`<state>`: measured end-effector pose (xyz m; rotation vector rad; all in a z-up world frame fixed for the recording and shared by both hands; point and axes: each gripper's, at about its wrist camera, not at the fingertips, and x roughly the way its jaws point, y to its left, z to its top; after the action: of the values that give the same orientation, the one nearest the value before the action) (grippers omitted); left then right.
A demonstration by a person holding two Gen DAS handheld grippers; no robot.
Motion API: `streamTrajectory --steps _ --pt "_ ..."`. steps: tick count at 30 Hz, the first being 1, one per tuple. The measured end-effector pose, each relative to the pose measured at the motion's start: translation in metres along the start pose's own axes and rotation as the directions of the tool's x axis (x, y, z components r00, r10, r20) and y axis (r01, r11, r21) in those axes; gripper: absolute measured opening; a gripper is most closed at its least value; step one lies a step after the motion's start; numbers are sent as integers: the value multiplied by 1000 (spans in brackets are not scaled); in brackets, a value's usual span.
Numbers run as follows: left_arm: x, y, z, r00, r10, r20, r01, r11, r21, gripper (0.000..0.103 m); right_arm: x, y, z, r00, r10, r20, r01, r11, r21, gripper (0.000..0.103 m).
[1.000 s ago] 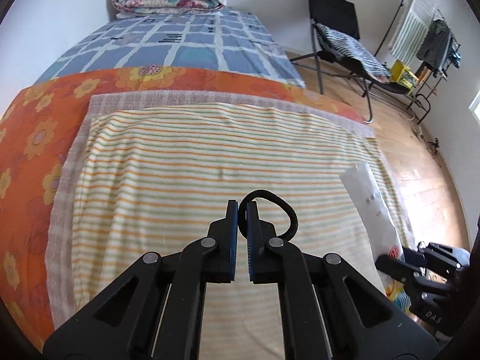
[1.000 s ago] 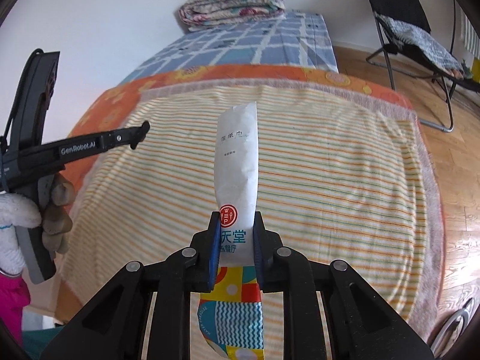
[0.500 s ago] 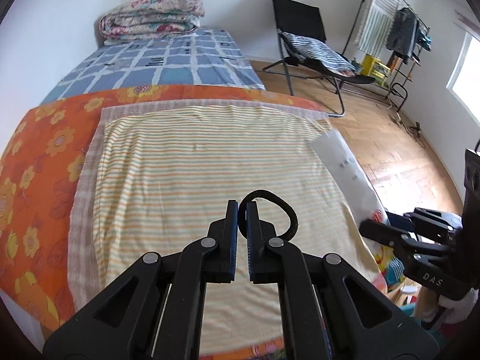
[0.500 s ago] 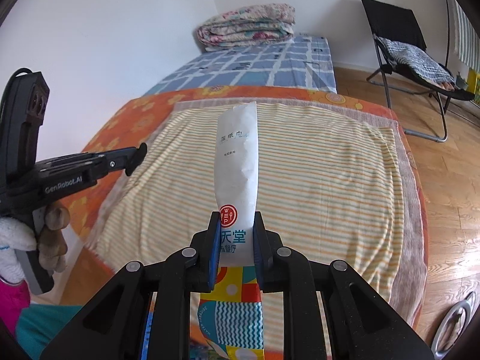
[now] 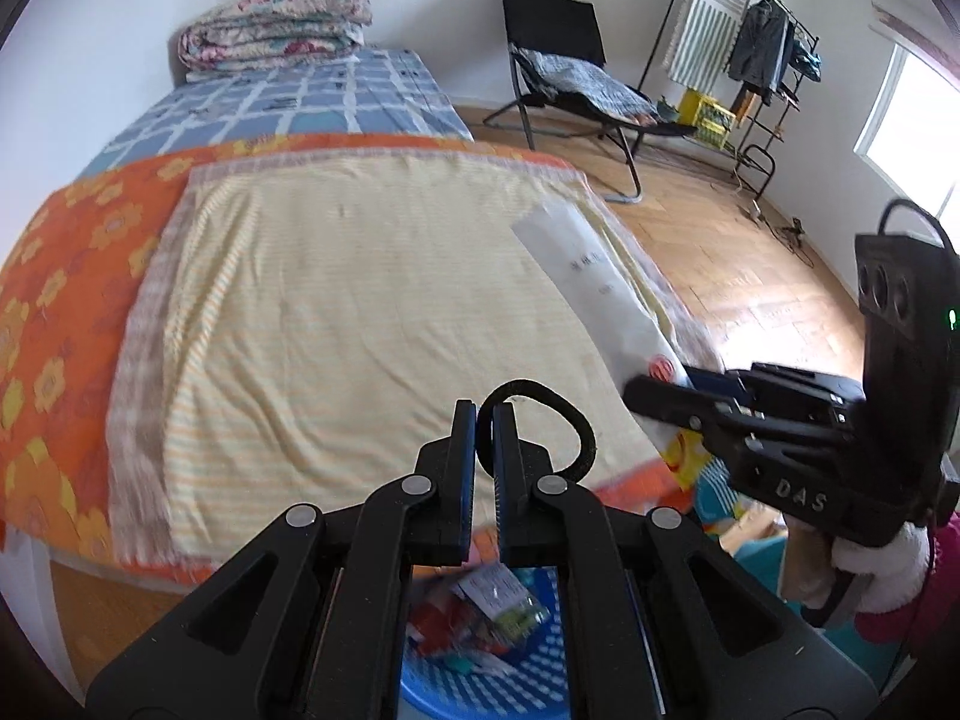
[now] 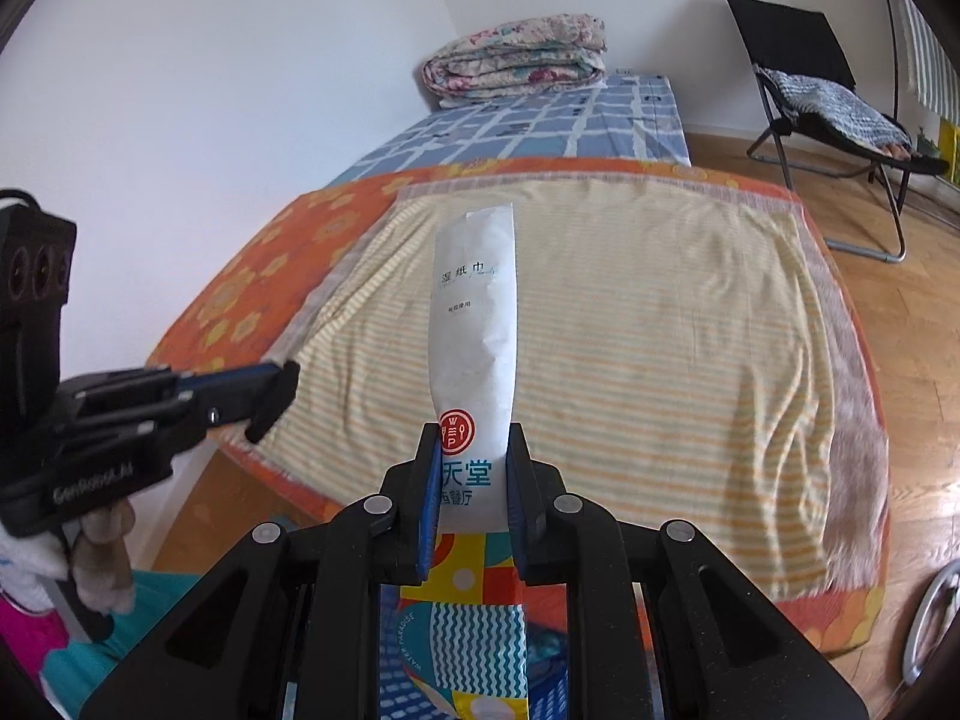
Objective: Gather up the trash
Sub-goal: 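Carry the white tube over the blue basket and open both tools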
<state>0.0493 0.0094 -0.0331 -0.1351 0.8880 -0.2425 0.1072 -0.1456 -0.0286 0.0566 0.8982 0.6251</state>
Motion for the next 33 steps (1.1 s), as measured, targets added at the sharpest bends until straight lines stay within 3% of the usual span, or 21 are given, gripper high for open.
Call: streamTrajectory --steps 17,33 --pt "20 -18 -86 987 -51 -155 52 999 -1 3 5 11 -65 999 31 -38 -31 999 15 17" --pt "25 -21 -106 982 -41 -184 44 999 13 3 11 14 -90 995 49 -85 -46 998 34 18"
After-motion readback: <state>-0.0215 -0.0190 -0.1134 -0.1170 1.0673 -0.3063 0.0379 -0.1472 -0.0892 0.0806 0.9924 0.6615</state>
